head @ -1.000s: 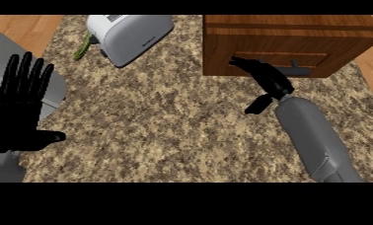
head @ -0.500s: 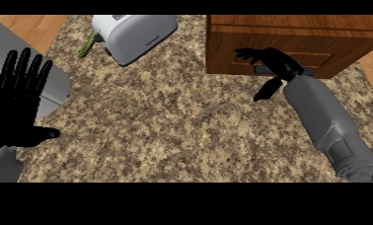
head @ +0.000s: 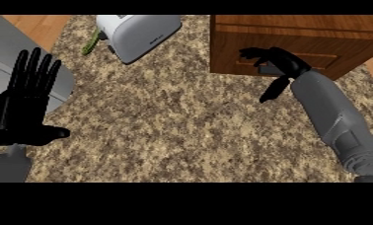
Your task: Pick up the cup, place it into the drawer and close the drawer
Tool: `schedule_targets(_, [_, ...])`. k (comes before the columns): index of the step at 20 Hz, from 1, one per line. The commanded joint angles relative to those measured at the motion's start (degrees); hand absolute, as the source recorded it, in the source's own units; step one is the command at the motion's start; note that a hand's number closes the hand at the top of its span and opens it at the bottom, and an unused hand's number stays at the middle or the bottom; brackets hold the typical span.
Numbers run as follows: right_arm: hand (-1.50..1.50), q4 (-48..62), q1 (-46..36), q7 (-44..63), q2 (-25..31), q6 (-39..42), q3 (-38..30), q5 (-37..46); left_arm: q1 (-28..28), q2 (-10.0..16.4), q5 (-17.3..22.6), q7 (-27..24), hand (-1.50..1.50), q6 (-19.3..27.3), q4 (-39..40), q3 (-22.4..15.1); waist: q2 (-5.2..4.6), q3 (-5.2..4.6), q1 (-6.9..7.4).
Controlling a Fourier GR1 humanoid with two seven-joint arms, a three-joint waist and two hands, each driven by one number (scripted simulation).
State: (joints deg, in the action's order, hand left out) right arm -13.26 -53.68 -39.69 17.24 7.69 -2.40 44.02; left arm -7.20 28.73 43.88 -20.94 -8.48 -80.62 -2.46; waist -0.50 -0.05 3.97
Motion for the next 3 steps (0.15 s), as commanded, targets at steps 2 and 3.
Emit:
schedule_targets(2, [-1.50, 3.4, -3.8, 5.6, 4.2, -3.7, -1.6, 0.4, -0.8, 0.6, -0.3, 0.6, -1.50, -0.1, -0.7, 0.5, -1.58, 0.27, 1.24])
schedule_targets(3, [-1.50, 3.4, -3.5, 5.3, 2.2, -5.5, -1.6, 0.4, -0.5, -0.7, -1.6, -0.1, -1.50, 0.9, 0.2, -0.4, -1.58, 0.26, 1.02])
